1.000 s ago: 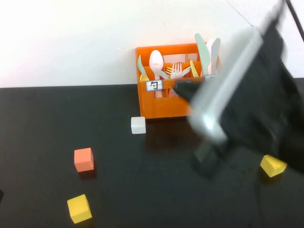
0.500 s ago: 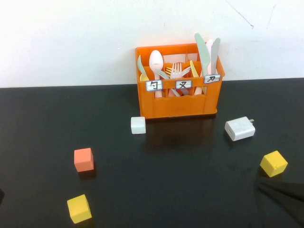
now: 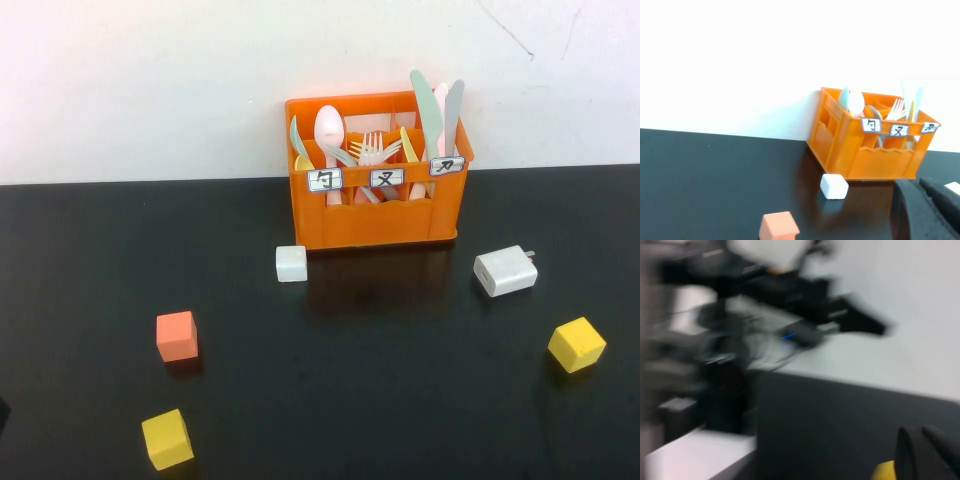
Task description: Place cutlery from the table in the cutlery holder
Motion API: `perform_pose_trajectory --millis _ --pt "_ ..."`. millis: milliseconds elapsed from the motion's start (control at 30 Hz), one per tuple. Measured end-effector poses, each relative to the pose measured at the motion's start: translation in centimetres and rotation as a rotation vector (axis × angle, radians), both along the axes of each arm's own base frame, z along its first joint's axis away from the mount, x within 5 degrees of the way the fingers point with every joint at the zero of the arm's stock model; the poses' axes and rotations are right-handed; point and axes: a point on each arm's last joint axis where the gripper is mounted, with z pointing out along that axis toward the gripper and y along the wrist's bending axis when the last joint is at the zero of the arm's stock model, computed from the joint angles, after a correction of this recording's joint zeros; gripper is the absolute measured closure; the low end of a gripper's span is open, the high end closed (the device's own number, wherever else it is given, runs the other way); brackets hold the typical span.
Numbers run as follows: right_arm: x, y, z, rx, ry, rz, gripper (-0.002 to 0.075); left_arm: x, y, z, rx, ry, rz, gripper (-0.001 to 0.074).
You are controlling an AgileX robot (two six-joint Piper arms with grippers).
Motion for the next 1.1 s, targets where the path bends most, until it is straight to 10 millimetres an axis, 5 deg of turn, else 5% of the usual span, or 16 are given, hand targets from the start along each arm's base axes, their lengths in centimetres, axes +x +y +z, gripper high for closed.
perform_pose_trajectory --millis 233,667,1100 --pt "-1.2 0.3 -3.0 -0.307 0.013 0.198 0.0728 -0.5 0.4 0.1 -0.004 -0.042 0.07 0.0736" --pt "1.6 -2.1 -5.6 -0.688 -0.003 -0.143 0.0728 -1.3 0.0 -0.7 0.076 -0.034 0.05 0.0736" --pt "0.6 -4.8 -3.6 -0.499 0.015 -0.277 0.0728 -1.2 0.4 -0.5 0.181 -0.084 0.097 0.0736"
